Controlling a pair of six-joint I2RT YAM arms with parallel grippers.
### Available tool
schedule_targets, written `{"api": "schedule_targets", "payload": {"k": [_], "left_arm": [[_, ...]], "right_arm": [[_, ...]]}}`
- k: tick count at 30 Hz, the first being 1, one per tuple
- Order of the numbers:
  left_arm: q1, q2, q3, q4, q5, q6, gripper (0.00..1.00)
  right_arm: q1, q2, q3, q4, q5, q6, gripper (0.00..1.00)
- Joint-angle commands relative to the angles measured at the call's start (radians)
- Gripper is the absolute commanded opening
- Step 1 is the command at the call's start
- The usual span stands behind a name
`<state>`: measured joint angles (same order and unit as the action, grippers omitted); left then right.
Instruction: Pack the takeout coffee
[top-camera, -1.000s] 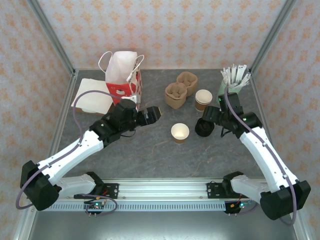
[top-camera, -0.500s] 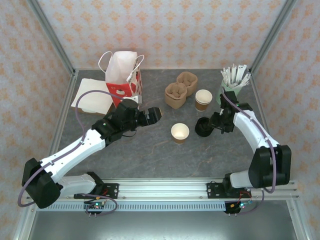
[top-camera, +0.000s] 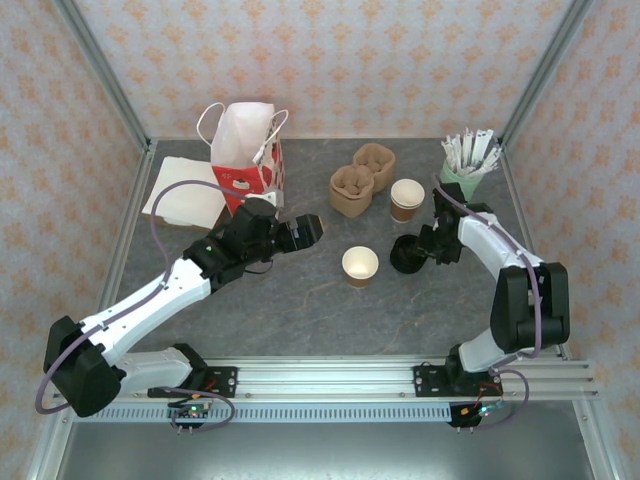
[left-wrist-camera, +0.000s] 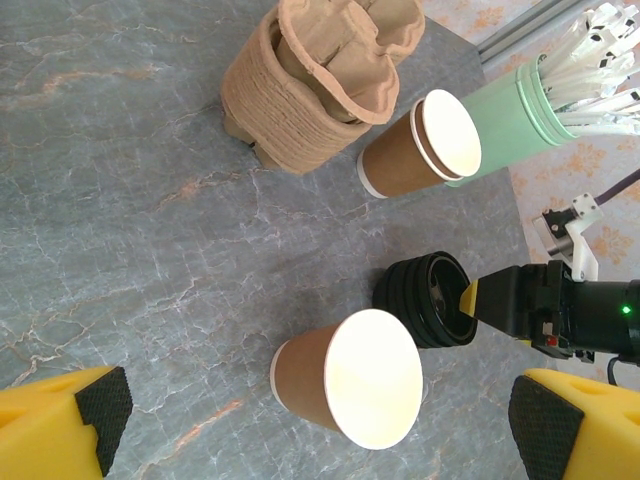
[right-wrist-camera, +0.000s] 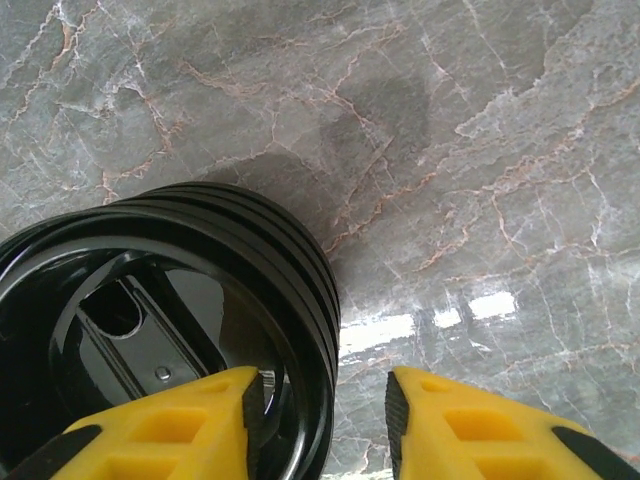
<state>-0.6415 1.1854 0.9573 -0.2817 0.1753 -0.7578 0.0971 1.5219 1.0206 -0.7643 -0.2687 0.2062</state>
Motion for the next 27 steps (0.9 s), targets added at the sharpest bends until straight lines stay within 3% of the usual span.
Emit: {"api": "schedule_targets", "payload": {"k": [1, 27], "left_arm": [[-0.006, -0.004, 0.025, -0.022, -0.020, 0.021, 1.00], [-0.007, 0.001, 0.030, -0.031, -0.019, 0.028, 1.00]], "right_arm": [[-0.006, 0.014, 0.028, 0.014, -0.004, 0.000, 0.35], [-0.006, 0.029, 0.041, 0.005, 0.001, -0.008, 0.20]]}}
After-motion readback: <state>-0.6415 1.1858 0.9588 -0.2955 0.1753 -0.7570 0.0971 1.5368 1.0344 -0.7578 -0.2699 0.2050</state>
